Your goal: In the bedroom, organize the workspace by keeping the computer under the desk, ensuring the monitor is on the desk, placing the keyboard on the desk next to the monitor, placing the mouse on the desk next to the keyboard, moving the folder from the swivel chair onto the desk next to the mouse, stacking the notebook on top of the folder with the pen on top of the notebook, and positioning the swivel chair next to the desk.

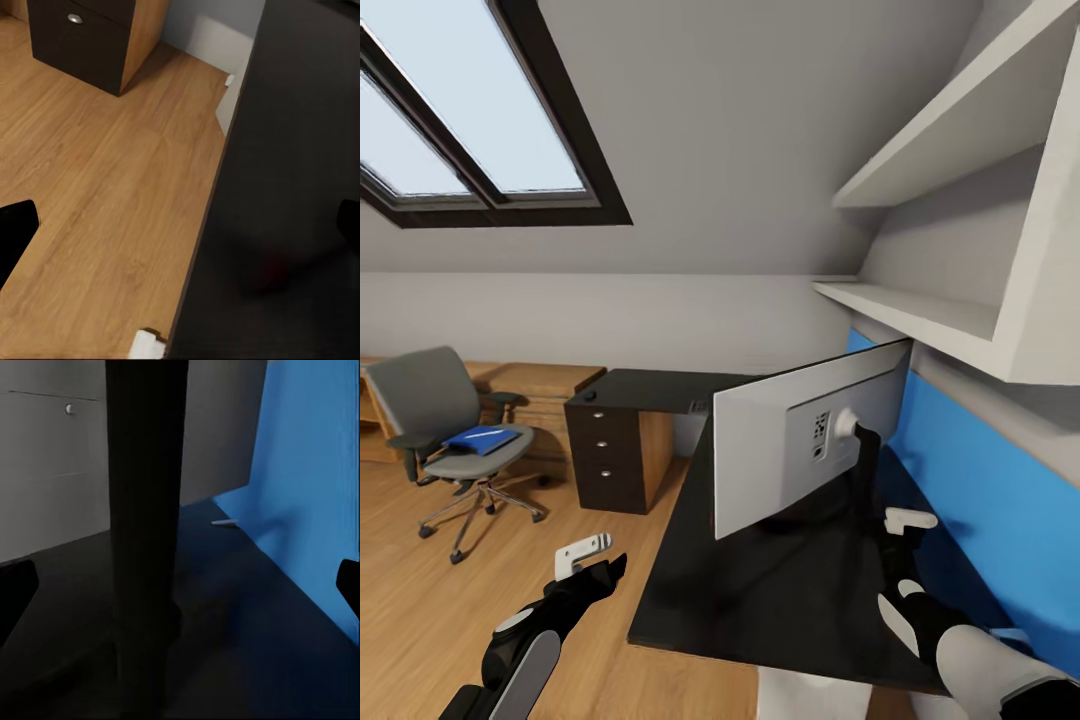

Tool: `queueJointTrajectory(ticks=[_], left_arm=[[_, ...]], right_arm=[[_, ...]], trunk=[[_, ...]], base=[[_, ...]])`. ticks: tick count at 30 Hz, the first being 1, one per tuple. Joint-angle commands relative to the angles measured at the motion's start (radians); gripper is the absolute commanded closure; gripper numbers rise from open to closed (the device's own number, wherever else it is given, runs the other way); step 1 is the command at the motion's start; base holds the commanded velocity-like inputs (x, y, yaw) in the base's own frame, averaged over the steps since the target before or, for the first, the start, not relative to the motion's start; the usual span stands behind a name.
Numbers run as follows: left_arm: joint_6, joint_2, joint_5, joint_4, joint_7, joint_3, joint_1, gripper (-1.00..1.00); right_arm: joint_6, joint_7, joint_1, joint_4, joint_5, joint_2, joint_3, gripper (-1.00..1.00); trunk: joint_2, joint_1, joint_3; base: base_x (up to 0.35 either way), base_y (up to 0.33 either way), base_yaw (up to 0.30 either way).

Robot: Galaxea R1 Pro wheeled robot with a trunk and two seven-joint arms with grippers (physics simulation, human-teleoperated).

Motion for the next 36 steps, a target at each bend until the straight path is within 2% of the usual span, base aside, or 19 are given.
queueJointTrajectory(ticks=[1, 6, 10, 18, 21, 22, 24, 29, 36], left_arm=[[0.001, 0.001, 0.010, -0.001, 0.010, -0.002, -0.001, -1.00], [0.001, 0.001, 0.011, -0.001, 0.010, -0.001, -0.001, -1.00], [0.001, 0.001, 0.011, -0.001, 0.010, -0.001, -0.001, -1.00], [0.001, 0.001, 0.010, 0.000, 0.010, -0.001, -0.001, -1.00], [0.001, 0.001, 0.010, 0.000, 0.010, -0.001, -0.001, -1.00], [0.001, 0.001, 0.009, 0.000, 0.010, -0.001, -0.001, -1.00], [0.001, 0.001, 0.009, 0.000, 0.010, -0.001, -0.001, -1.00], [0.001, 0.001, 0.009, 0.000, 0.010, 0.000, -0.001, -1.00], [-0.001, 0.001, 0.007, 0.001, 0.010, 0.013, -0.001, -1.00]], right_arm=[[-0.002, -0.006, -0.001, 0.000, -0.006, 0.000, 0.009, -1.00], [0.000, -0.007, -0.001, 0.000, -0.008, 0.003, 0.010, -1.00], [0.003, -0.011, -0.001, -0.001, -0.009, 0.026, 0.010, -1.00], [0.008, -0.100, -0.001, -0.006, -0.008, 0.036, 0.013, -1.00], [0.008, -0.102, 0.000, -0.006, -0.007, 0.037, 0.014, -1.00], [0.008, -0.105, -0.001, -0.007, -0.006, 0.065, 0.014, -1.00], [0.008, -0.109, -0.001, -0.006, -0.006, 0.075, 0.012, -1.00], [0.006, -0.124, -0.001, -0.007, 0.004, 0.083, 0.010, -1.00], [0.004, -0.134, -0.001, -0.008, 0.053, 0.089, 0.009, -1.00]], trunk=[[-0.001, -0.001, -0.001], [-0.001, -0.001, -0.001], [-0.001, -0.001, -0.001], [-0.001, -0.001, -0.001], [-0.001, -0.001, -0.001], [-0.001, -0.001, -0.001], [-0.001, -0.001, -0.001], [-0.001, -0.001, -0.001], [-0.001, -0.001, -0.001]], base=[[-0.334, 0.106, 0.000], [-0.335, 0.119, 0.000], [-0.334, 0.137, 0.000], [-0.326, 0.150, 0.000], [-0.269, 0.227, 0.000], [-0.152, 0.296, 0.000], [-0.111, 0.302, 0.000], [-0.012, 0.311, 0.000], [0.118, 0.179, 0.000]])
